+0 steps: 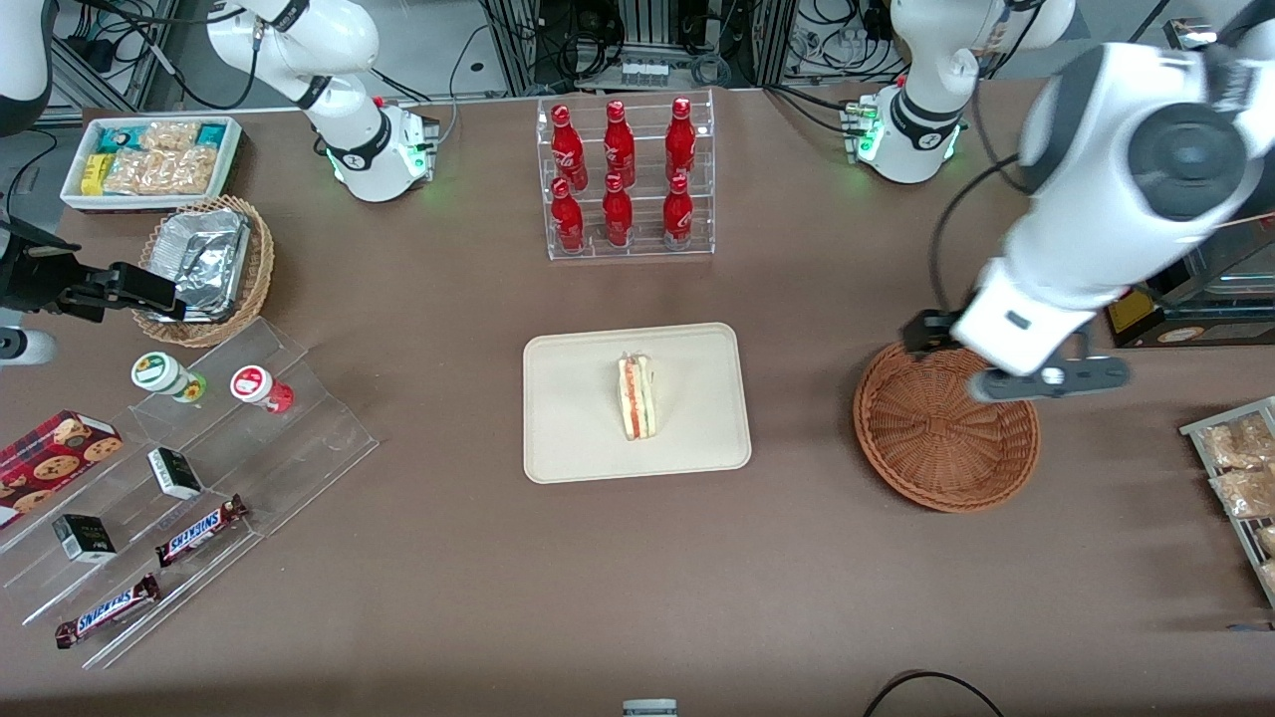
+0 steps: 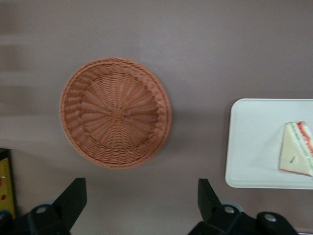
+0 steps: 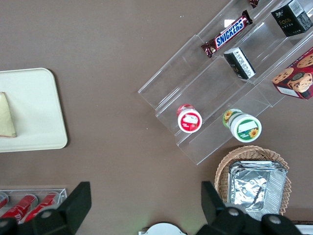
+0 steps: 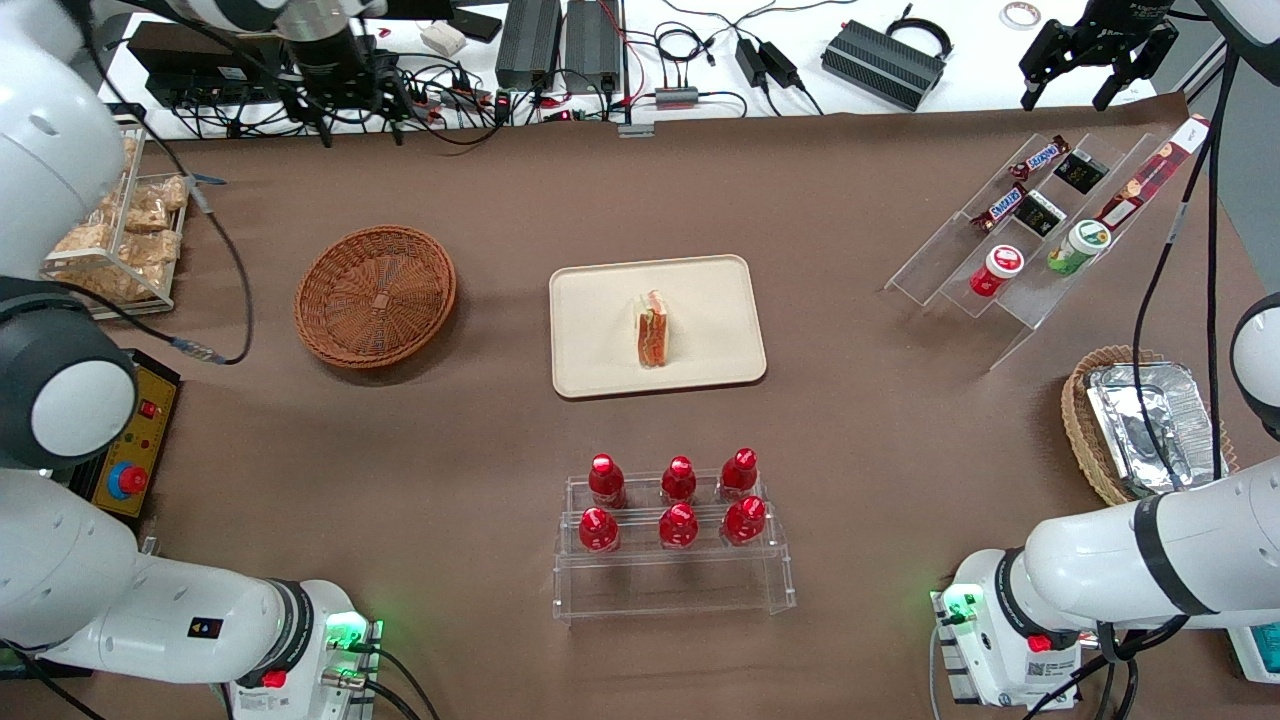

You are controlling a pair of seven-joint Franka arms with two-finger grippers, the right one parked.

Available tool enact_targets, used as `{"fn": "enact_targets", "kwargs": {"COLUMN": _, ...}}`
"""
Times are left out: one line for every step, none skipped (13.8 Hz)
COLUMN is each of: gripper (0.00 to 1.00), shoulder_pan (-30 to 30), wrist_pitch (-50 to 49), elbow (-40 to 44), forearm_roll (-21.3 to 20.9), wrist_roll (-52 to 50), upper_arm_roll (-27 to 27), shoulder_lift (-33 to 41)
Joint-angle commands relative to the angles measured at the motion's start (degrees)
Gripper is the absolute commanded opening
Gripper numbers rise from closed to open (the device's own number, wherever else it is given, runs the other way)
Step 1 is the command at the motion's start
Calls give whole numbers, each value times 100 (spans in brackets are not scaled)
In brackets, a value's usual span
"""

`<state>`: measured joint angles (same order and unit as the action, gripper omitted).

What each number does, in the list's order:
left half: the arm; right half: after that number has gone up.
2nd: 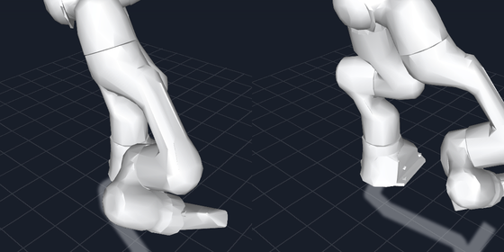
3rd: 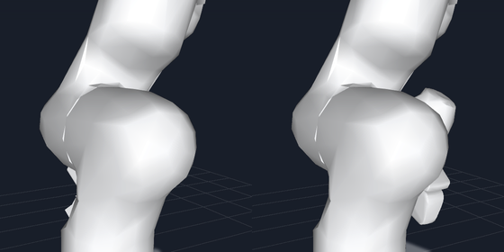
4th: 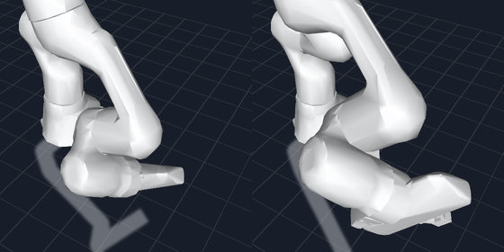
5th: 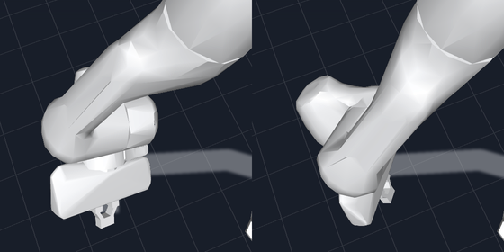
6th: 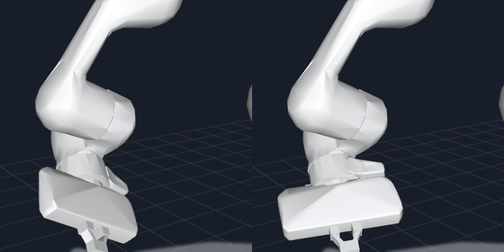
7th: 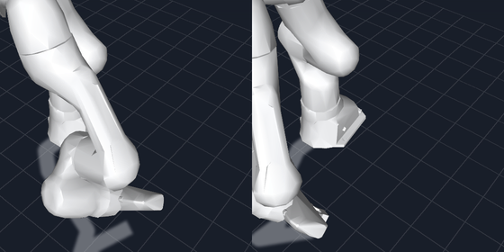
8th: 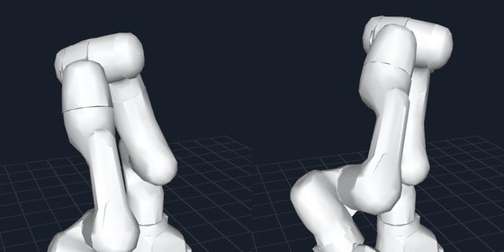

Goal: Place sandwich from basket to tray

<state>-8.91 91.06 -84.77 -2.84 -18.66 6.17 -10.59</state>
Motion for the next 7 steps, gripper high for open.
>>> {"fn": "enact_targets", "kwargs": {"gripper": 100, "shoulder_pan": 354, "wrist_pitch": 34, "elbow": -574, "forearm_roll": 11, "wrist_roll": 414, "upper_arm_roll": 78, "shoulder_lift": 557}}
{"fn": "enact_targets", "kwargs": {"gripper": 100, "shoulder_pan": 494, "wrist_pitch": 35, "elbow": -680, "forearm_roll": 20, "wrist_roll": 555, "upper_arm_roll": 78, "shoulder_lift": 672}}
{"fn": "enact_targets", "kwargs": {"gripper": 100, "shoulder_pan": 530, "wrist_pitch": 52, "elbow": -864, "forearm_roll": 29, "wrist_roll": 669, "upper_arm_roll": 78, "shoulder_lift": 855}}
{"fn": "enact_targets", "kwargs": {"gripper": 100, "shoulder_pan": 539, "wrist_pitch": 104, "elbow": -1109, "forearm_roll": 29, "wrist_roll": 740, "upper_arm_roll": 60, "shoulder_lift": 1057}}
{"fn": "enact_targets", "kwargs": {"gripper": 100, "shoulder_pan": 635, "wrist_pitch": 183, "elbow": -1268, "forearm_roll": 29, "wrist_roll": 741, "upper_arm_roll": 43, "shoulder_lift": 1190}}
{"fn": "enact_targets", "kwargs": {"gripper": 100, "shoulder_pan": 671, "wrist_pitch": 193, "elbow": -1339, "forearm_roll": 29, "wrist_roll": 749, "upper_arm_roll": 43, "shoulder_lift": 1270}}
{"fn": "enact_targets", "kwargs": {"gripper": 100, "shoulder_pan": 767, "wrist_pitch": 184, "elbow": -1401, "forearm_roll": 29, "wrist_roll": 775, "upper_arm_roll": 43, "shoulder_lift": 1331}}
